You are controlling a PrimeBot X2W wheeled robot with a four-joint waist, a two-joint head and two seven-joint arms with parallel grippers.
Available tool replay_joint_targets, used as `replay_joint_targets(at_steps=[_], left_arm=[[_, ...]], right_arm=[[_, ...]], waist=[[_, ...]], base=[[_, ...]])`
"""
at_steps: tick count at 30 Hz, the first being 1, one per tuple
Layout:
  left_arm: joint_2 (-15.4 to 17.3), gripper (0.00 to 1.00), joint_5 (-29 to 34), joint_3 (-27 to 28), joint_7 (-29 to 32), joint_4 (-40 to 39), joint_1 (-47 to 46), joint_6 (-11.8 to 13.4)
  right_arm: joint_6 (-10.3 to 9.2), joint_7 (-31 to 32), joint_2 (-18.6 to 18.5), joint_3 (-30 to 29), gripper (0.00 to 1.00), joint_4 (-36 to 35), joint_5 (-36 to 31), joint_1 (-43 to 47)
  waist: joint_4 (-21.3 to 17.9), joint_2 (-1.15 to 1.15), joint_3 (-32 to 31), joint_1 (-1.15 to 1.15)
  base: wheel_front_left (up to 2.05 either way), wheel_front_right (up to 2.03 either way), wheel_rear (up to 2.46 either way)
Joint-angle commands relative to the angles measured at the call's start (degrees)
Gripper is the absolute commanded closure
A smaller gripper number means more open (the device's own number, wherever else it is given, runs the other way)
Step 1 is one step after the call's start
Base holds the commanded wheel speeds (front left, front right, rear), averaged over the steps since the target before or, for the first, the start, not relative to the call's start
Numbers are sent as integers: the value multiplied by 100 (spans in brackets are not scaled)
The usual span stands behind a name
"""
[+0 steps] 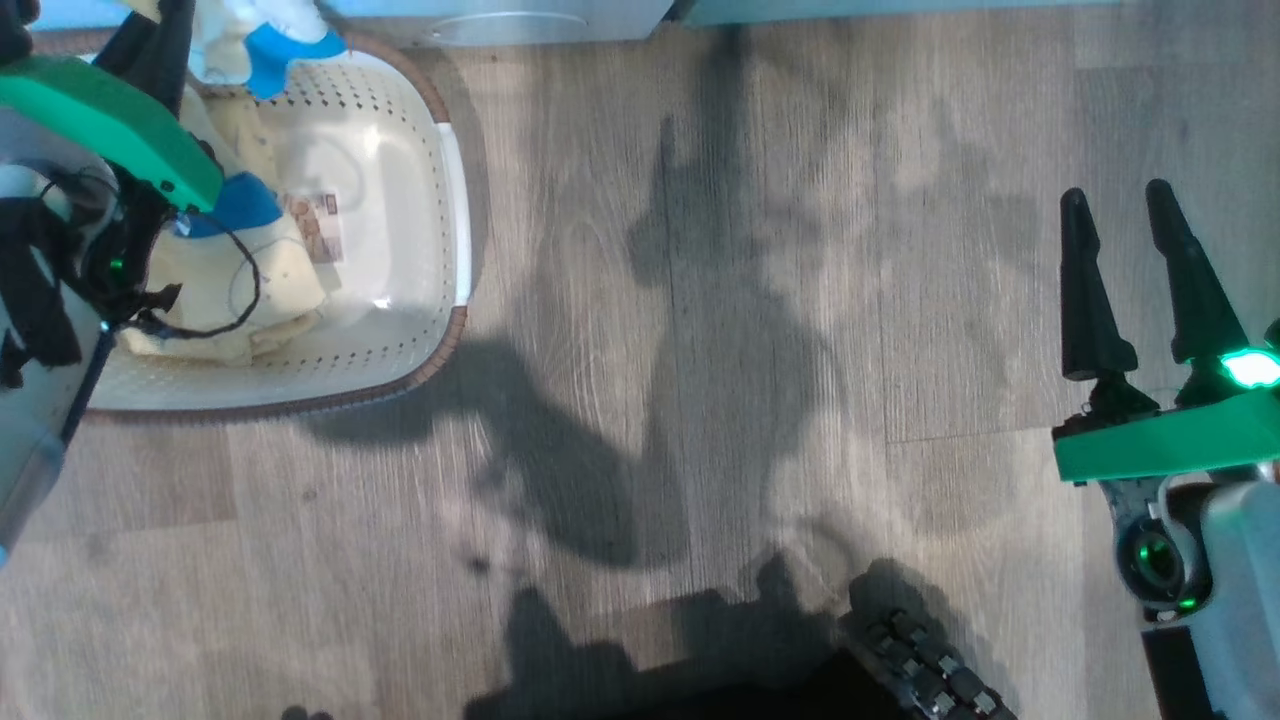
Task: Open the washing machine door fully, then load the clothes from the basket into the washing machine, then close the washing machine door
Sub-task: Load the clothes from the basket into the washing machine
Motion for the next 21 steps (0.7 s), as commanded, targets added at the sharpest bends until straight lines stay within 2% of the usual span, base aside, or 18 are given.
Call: replay_joint_targets(at_steps=[1,9,15,21], left_arm=[[363,100,-67,122,-67,-184,-87,-5],[619,100,93,194,-74,-856,31,-5],[766,100,67,120,-61,-1081,-55,-5],[901,100,21,62,313,-1086,-413,27]], right_arm=[[25,-55,-75,60,0,-122,-22,169],[25,-55,-50,52,0,-68,-18,258],[25,-55,-39,38,0,-47,-8,325],[25,-55,-11,40,0,-56,10,323]], waist=[[10,0,-77,0],[51,0,-435,0],[99,0,-664,0],[121,0,-700,0]], base=[[0,0,0],[0,0,0],[0,0,0],[0,0,0]])
